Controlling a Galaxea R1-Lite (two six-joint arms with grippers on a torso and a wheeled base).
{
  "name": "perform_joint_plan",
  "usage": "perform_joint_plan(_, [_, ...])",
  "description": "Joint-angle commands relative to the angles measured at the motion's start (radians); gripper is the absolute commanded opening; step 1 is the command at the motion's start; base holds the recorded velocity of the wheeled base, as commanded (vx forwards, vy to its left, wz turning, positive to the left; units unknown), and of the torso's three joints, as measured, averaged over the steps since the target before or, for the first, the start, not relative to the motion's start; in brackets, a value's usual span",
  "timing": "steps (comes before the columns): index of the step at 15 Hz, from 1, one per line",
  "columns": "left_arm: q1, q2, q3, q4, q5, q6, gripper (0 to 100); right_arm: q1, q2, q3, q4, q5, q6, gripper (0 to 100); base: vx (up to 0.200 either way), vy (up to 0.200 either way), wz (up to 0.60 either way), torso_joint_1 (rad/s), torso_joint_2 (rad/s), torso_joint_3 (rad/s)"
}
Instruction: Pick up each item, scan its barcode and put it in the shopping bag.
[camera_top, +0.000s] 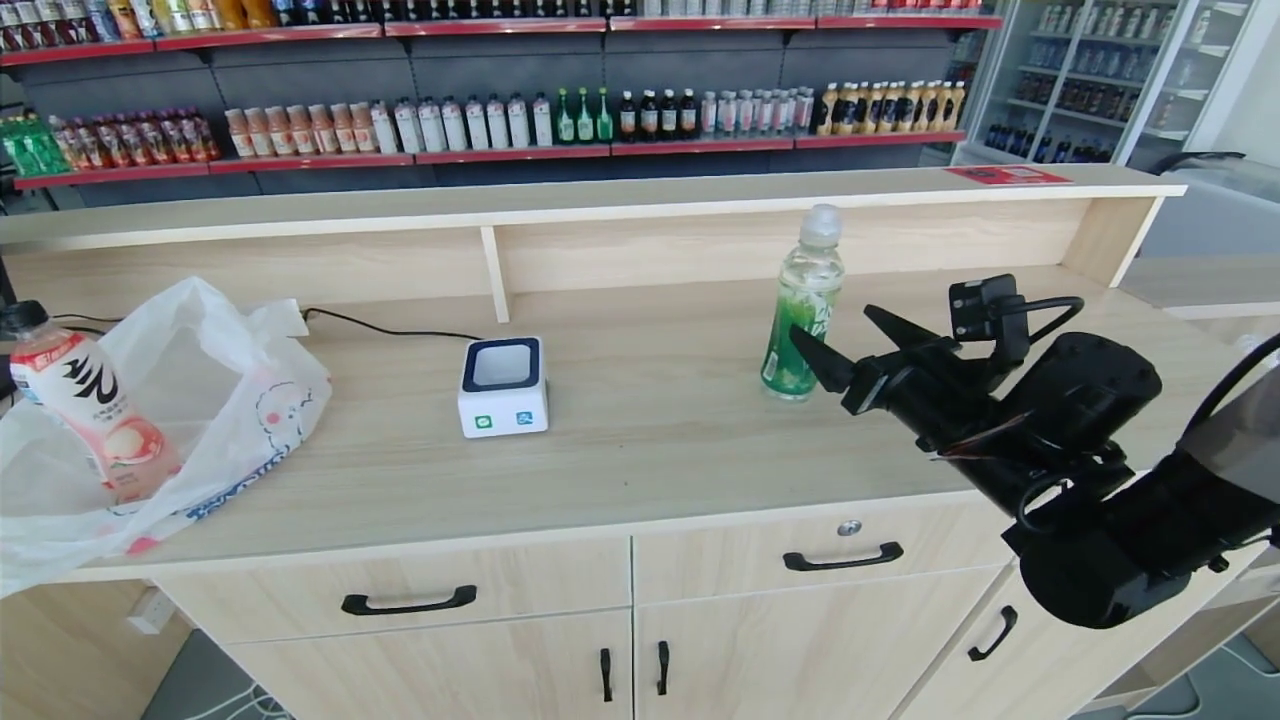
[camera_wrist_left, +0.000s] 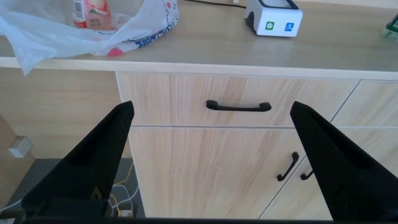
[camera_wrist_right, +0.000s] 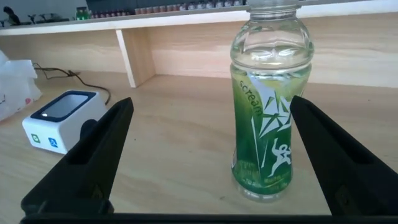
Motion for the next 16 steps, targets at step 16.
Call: perform_joint_plan(16, [0.001,0.000,0.000,-0.007,0.000,0.004,100,-0.110,0.298,-0.329,-0.001,0.050,0.049,100,0.000,0.000,0.00,0.000,0.00,0.000])
